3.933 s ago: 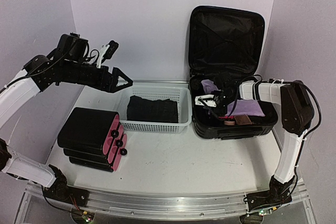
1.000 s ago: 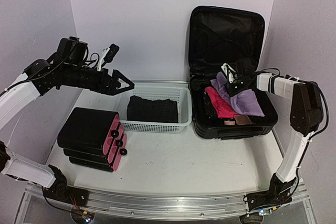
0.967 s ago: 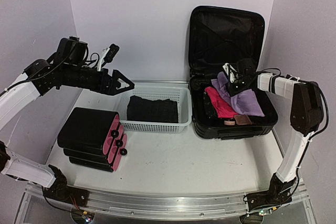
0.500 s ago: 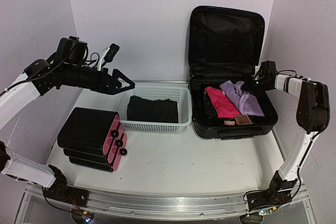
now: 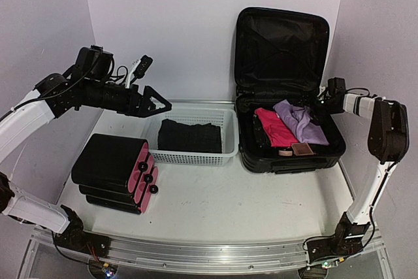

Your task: Open, take out, and arrange the luggage

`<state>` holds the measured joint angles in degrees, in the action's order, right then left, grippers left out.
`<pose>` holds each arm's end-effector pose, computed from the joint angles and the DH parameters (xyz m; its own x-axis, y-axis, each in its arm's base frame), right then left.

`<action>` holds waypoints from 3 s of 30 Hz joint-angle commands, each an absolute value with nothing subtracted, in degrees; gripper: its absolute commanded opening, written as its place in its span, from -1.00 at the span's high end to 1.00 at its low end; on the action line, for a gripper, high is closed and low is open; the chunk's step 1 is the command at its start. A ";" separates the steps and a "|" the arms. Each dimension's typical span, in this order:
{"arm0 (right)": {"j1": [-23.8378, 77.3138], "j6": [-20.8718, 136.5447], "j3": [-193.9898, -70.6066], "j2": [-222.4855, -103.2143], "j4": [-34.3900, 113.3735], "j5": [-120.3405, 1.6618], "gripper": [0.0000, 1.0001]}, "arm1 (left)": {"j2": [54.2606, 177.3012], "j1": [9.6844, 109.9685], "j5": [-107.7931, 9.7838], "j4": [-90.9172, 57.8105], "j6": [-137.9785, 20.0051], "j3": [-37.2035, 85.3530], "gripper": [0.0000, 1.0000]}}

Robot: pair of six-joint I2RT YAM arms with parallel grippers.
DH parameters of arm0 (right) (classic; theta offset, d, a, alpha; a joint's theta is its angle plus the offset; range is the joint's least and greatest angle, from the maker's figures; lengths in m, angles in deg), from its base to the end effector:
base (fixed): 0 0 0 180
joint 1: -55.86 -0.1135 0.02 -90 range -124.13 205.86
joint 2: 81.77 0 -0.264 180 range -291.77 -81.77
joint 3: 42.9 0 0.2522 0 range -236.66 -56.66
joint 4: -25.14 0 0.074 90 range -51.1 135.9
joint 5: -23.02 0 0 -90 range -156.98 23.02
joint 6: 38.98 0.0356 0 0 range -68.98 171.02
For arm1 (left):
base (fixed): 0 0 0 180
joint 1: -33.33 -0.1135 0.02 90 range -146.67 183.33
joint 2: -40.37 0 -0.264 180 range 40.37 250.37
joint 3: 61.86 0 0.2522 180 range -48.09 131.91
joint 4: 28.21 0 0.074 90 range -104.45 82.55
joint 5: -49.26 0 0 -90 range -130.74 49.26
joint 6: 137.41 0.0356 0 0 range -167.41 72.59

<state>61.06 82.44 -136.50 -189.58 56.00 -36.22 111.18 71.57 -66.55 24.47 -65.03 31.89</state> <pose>0.4190 -0.0199 0.2289 -0.7486 0.5179 -0.4139 0.1270 0.7248 0.6772 0.1927 -0.1716 0.4085 -0.6299 0.1494 -0.7622 0.6961 0.5438 -0.4687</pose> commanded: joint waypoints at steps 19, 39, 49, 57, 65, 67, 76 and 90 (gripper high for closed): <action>56.20 69.99 -146.47 -192.45 71.13 -54.03 -0.85 | 113.09 71.30 -70.23 20.00 -66.63 34.10 -0.78; 52.40 67.70 -147.66 -191.65 72.72 -65.06 -0.53 | 113.19 71.28 -70.98 19.39 -67.00 33.57 -0.78; 55.42 77.81 -144.39 -190.01 66.87 -59.57 -0.68 | 112.56 71.34 -70.85 19.18 -67.02 32.95 -0.78; 57.19 79.25 -143.84 -190.63 66.67 -57.85 -0.67 | 112.32 71.31 -70.90 19.15 -66.95 32.63 -0.78; 58.50 85.40 -141.62 -189.59 65.20 -56.42 -0.20 | 112.62 71.30 -71.33 18.97 -67.16 32.85 -0.78; 58.88 89.00 -139.20 -188.16 61.99 -55.44 -0.16 | 112.66 71.35 -71.33 18.89 -67.26 32.78 -0.78; 62.07 99.32 -134.45 -185.42 54.83 -47.41 -0.31 | 112.32 71.30 -71.75 18.52 -67.45 32.51 -0.78; 63.95 85.00 -141.78 -191.18 63.22 -34.66 -0.88 | 113.48 71.32 -72.89 18.06 -67.84 33.11 -0.78</action>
<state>64.25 93.52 -136.87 -189.10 59.58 -39.34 113.78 71.57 -71.27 21.12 -67.20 32.02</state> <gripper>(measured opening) 0.914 0.888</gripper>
